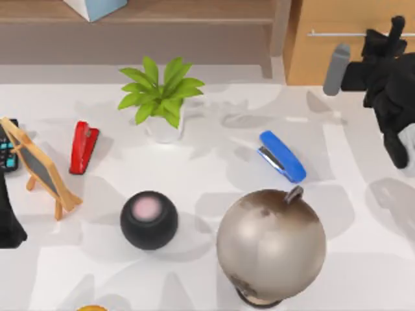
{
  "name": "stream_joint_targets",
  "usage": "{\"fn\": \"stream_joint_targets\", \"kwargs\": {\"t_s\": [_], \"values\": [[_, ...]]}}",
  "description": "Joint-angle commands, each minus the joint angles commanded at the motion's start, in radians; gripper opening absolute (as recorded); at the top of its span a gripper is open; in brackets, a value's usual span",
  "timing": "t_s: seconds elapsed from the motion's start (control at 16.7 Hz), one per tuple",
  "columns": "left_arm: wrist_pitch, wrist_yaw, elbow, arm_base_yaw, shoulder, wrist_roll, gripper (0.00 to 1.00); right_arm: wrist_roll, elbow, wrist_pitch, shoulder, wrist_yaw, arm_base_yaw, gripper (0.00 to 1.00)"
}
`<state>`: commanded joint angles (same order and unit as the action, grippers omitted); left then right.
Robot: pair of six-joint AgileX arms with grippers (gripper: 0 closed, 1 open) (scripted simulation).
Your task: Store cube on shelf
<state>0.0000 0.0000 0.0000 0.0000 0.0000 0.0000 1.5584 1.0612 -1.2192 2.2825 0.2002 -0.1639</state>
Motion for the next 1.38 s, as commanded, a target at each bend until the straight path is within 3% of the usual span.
{"fn": "stream_joint_targets", "kwargs": {"t_s": [0.48,0.96,1.38], "values": [[0.000,0.000,0.000,0.000,0.000,0.000,1.00,-0.003,-0.004,0.001,-0.001,0.001,-0.003,0.00],[0.000,0.000,0.000,0.000,0.000,0.000,1.00,-0.005,-0.269,-0.144,-0.113,0.032,-0.035,0.00],[0.000,0.000,0.000,0.000,0.000,0.000,1.00,-0.005,-0.301,-0.167,-0.128,0.037,-0.041,0.00]]}}
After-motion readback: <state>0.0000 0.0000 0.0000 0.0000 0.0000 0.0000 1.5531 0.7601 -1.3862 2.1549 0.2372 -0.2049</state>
